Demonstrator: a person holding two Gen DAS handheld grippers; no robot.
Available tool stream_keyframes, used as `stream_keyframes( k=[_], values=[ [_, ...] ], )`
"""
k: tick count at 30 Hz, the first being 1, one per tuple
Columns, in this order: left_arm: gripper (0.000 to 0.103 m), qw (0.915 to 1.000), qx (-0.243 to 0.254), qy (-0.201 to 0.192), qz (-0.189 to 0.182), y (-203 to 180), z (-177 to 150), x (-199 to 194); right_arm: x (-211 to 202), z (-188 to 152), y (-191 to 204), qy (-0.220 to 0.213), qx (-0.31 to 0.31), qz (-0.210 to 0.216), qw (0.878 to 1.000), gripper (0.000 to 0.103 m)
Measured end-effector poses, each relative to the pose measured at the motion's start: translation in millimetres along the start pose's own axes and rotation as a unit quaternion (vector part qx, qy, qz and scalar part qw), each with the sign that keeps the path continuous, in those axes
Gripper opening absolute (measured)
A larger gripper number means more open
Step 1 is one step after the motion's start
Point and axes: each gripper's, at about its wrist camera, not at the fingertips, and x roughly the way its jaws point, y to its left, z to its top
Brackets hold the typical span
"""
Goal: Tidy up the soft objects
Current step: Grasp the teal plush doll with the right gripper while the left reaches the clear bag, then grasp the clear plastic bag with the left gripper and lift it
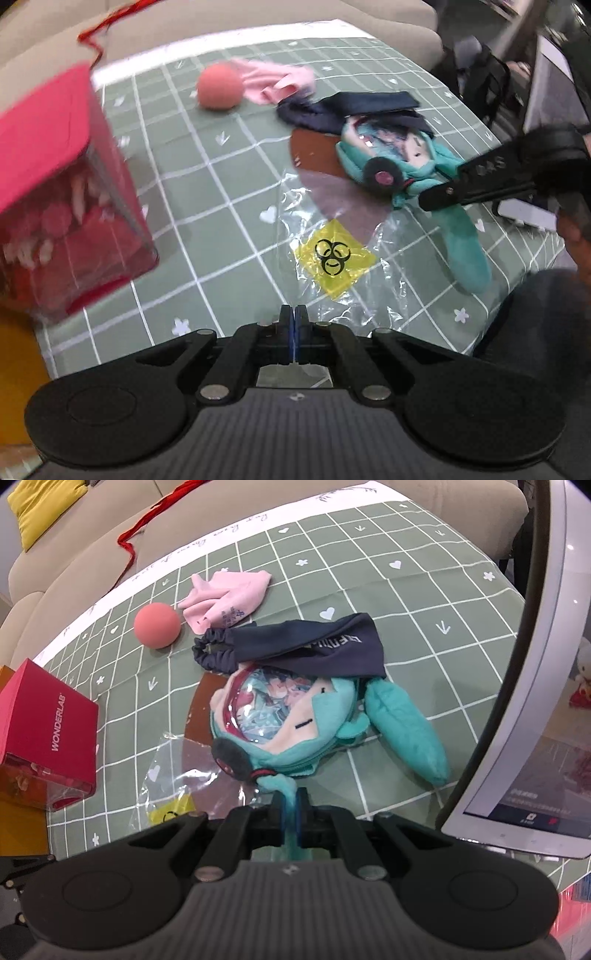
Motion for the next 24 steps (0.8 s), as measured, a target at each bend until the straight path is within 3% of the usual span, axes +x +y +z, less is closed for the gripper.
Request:
stream_keyframes(
  k=[2, 4, 6, 8, 10, 11, 13, 16, 18, 19, 21, 23, 24],
  values=[
    [0.007, 0.9998, -0.014, -0.006, -0.015, 4.5, -1.7, 1.2, -0.5, -0.3, 1.6, 0.0, -0.006, 0.002, 1.0, 0.002],
    [0.023, 0.9997, -0.017, -0.01, -0.017, 4.7, -0.1, 1.3, 1.8, -1.4, 3.0, 0.005, -0.009, -0.003, 1.0, 0.002],
    [0.066, 0.9996, -0.005, -0.005, -0.028, 2.8, 4.4, 3.2, 6.3, -2.9, 3.6, 0.009, -0.015, -0.015, 1.0, 0.004],
    [0.073, 0.9995, 0.006, -0.014, -0.029, 0.3, 7.2, 4.4, 10.4, -4.1, 2.8, 0.012, -0.02, -0.019, 1.0, 0.01],
    [0.073, 0.9997, 0.009, -0.017, -0.015, -1.7, 11.6, 5.9, 11.5, -3.3, 1.9, 0.011, -0.018, -0.019, 1.0, 0.026],
    [0.073, 0.9998, 0.009, -0.015, -0.01, -2.2, 13.3, 8.0, 11.8, -2.7, 3.0, 0.007, -0.022, -0.029, 0.999, 0.034],
    [0.07, 0.9998, 0.012, -0.013, -0.007, -3.9, 14.7, 11.5, 11.8, -1.6, 5.7, -0.003, -0.033, -0.05, 0.998, 0.033],
    [0.063, 0.9998, 0.014, -0.011, -0.013, -8.3, 15.2, 15.9, 13.8, -1.8, 9.2, -0.009, -0.058, -0.058, 0.997, 0.02],
    [0.045, 0.9993, 0.031, -0.015, -0.017, -14.2, 15.6, 17.2, 14.2, -2.0, 10.3, -0.011, -0.064, -0.06, 0.996, 0.008],
    [0.038, 0.999, 0.037, -0.016, -0.017, -16.1, 16.2, 17.7, 14.2, -1.5, 9.1, -0.011, -0.058, -0.057, 0.997, 0.007],
    [0.014, 0.9989, 0.041, -0.019, -0.007, -18.9, 18.6, 19.7, 14.2, -0.5, 5.8, -0.008, -0.043, -0.044, 0.998, 0.005],
    [0.0, 0.9993, 0.031, -0.02, -0.002, -18.6, 20.6, 22.2, 15.2, 0.1, 5.9, -0.007, -0.041, -0.043, 0.998, 0.005],
    [0.0, 0.9994, 0.026, -0.023, -0.003, -18.2, 20.5, 22.7, 15.0, -0.6, 6.8, -0.008, -0.043, -0.045, 0.998, 0.005]
  ],
)
